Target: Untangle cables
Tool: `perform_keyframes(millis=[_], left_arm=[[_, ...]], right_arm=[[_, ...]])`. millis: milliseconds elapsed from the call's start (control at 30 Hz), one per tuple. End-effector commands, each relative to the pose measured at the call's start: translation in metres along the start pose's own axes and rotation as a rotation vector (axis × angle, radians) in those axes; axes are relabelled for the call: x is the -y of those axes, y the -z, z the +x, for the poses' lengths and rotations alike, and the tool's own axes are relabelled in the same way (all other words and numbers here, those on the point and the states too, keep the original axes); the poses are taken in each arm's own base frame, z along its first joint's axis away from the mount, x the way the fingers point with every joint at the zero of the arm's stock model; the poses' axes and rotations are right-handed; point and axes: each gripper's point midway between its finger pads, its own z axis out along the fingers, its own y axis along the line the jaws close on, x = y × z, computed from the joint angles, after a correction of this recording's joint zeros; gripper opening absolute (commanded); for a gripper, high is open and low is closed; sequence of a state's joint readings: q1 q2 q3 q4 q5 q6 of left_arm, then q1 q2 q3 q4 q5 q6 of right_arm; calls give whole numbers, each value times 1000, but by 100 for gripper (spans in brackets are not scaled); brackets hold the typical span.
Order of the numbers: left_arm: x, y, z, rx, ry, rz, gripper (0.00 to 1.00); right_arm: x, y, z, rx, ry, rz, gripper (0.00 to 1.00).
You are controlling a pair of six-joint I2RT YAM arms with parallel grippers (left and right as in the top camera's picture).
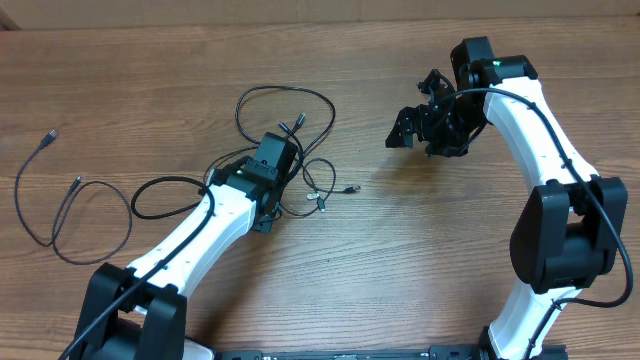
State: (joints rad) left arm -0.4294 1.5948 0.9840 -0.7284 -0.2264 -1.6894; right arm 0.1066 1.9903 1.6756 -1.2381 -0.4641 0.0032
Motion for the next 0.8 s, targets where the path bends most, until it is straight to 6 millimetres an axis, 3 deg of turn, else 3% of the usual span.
perform_keyframes(millis=[0,267,567,767], left_arm=[[-7,-12,-6,42,39,-37,56],[-10,-23,-12,87,38,-63,57],[-11,-27,-40,131,29,-81,46],[-13,-29,-42,128,38,-90,43]], right_arm=[[-6,7,-4,27,29,1,90],[-6,7,-4,25,28,2,91],[-6,6,-7,36,33,1,90],[-6,6,-10,50,40,0,91]])
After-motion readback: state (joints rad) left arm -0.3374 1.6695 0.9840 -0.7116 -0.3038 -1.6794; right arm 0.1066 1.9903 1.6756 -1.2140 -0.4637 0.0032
